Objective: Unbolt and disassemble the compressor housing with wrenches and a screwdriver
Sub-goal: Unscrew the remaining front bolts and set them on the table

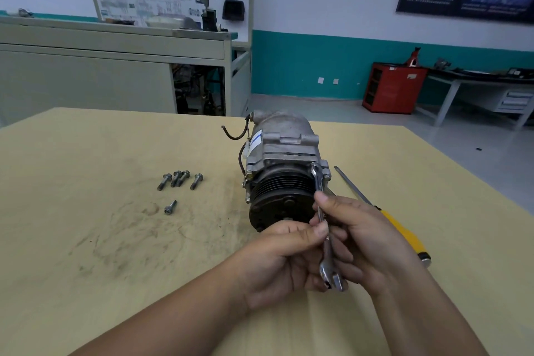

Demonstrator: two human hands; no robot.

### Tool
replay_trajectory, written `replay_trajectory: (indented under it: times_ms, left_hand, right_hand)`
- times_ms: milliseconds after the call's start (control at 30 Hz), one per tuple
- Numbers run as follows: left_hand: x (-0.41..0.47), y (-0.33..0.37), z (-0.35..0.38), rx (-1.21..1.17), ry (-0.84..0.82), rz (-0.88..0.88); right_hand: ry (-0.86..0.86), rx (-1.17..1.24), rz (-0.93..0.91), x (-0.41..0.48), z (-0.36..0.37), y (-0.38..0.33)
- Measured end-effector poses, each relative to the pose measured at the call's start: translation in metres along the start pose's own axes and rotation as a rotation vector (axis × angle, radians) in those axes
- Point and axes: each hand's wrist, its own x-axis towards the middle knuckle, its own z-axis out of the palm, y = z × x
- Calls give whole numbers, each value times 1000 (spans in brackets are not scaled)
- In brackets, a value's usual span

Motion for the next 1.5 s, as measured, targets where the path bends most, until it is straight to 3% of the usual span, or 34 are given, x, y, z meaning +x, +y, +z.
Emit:
replay_trajectory:
  times_ms: [133,300,400,733,967,1133,1333,1500]
  left_hand:
    - [-1,0,-2,56,13,-2]
    - [-4,2,-2,-43,-50,-26]
    - [-5,1,-4,-103,-97,-53]
    - [0,-4,-4,-9,35,-124]
    - [3,-8,0,197,132,-97]
    - [6,-9,6,201,154,-112]
    - [10,-8,12,132,159,-128]
    - [10,-11,23,-49,128,-75]
  right_hand:
    - [60,-93,-63,0,-1,4]
    - [-160,-55,6,-3,-12,2]
    - [-182,-24,24,-1,-15,4]
    - [-2,32,38,6,-13,13]
    - [107,-117,-10,3,-14,14]
    - [166,-242,-77,1,-19,12]
    - [-127,-119,66,2,-33,0]
    - [-163,37,153,11,-33,0]
